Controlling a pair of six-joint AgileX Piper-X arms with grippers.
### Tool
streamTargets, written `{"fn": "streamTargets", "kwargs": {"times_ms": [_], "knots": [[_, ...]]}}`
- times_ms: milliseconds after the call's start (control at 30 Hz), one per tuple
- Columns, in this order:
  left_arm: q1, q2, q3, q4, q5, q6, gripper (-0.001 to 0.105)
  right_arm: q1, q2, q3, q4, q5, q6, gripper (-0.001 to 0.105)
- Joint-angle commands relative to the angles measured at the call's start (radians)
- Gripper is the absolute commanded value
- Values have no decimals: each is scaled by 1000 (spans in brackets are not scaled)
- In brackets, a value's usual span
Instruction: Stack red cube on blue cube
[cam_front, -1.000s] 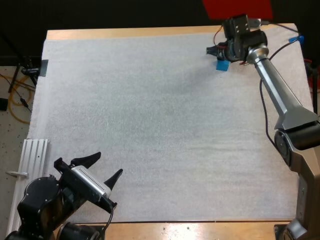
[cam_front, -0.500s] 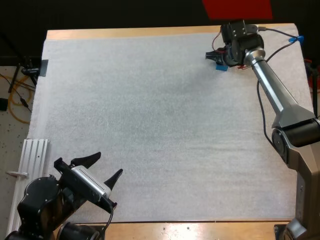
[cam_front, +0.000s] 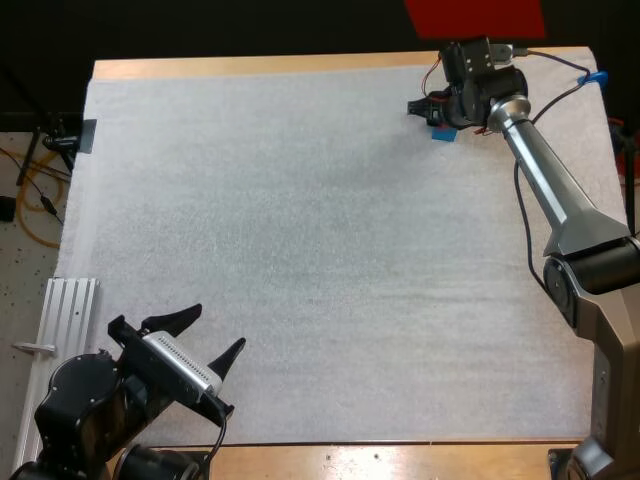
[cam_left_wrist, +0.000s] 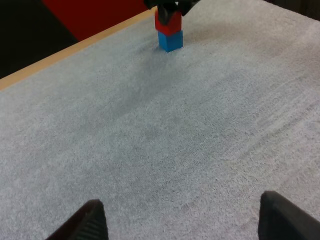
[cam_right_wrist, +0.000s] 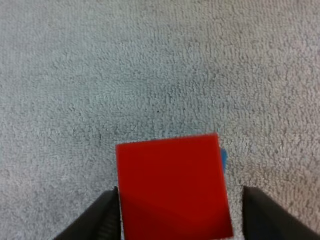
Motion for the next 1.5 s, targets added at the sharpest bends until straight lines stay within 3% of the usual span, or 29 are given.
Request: {"fn": "streamTargets", "kwargs": {"times_ms": [0, 433, 933, 1033, 1233, 1467], "knots": [[-5, 1, -3, -1, -6, -11, 63, 4, -1, -3, -5, -15, -8, 57], [-5, 1, -3, -3, -3, -11, 63, 22, -40, -3, -2, 2, -65, 57], [-5, 1, -3, -69, -19, -30, 63, 20, -301, 23, 42, 45, -109, 57], [3, 1, -3, -107, -65, -55, 63, 20, -381, 119, -37, 45, -105, 57], [40, 32, -3, -190, -69, -63, 63, 11, -574, 394, -157, 45, -113, 57], [162, 155, -3, -276, -61, -63, 63, -80, -812, 666, -206, 37, -128, 57]]}}
